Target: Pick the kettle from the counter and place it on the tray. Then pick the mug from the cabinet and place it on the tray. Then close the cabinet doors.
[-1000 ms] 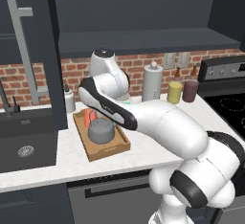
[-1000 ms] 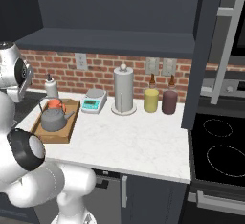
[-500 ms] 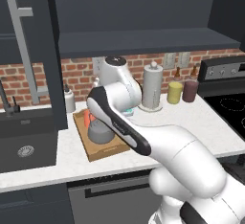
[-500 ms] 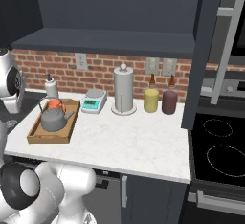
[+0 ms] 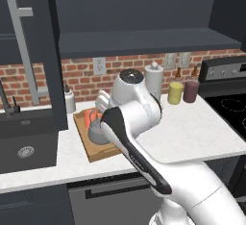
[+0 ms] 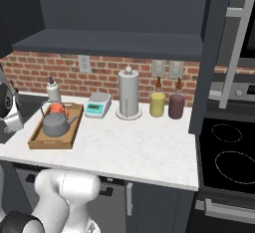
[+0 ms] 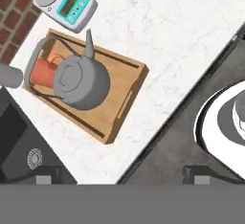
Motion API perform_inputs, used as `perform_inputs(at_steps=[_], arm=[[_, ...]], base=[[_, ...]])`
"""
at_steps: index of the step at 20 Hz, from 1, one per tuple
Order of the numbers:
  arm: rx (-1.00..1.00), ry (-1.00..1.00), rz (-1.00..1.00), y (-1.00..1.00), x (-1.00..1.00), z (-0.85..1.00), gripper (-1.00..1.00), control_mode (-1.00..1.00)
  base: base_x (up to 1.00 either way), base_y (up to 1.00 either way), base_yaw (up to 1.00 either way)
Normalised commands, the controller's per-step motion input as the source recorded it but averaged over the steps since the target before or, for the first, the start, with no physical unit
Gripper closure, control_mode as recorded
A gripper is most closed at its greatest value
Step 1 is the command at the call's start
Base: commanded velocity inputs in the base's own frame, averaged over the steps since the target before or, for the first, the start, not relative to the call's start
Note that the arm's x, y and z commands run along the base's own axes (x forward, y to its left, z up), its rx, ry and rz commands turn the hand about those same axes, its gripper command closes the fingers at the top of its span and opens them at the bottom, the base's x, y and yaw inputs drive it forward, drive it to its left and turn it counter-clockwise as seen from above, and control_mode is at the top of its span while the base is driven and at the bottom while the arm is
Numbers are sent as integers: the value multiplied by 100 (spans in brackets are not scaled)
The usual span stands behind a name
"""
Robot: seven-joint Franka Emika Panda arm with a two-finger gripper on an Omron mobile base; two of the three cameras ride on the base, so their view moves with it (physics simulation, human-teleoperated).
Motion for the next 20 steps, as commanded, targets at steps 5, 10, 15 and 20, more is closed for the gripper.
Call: perform_inputs(at_steps=[5, 10, 15, 20], arm=[[-2, -36, 13, -22, -100, -9, -100, -100], [-1, -26, 7, -17, -92, 0, -100, -100], [-5, -19, 3, -5, -77, 3, -100, -100], [-10, -12, 0, 0, -69, 15, -100, -100]], base=[[0, 0, 0], [0, 0, 0], [0, 0, 0], [0, 0, 0]])
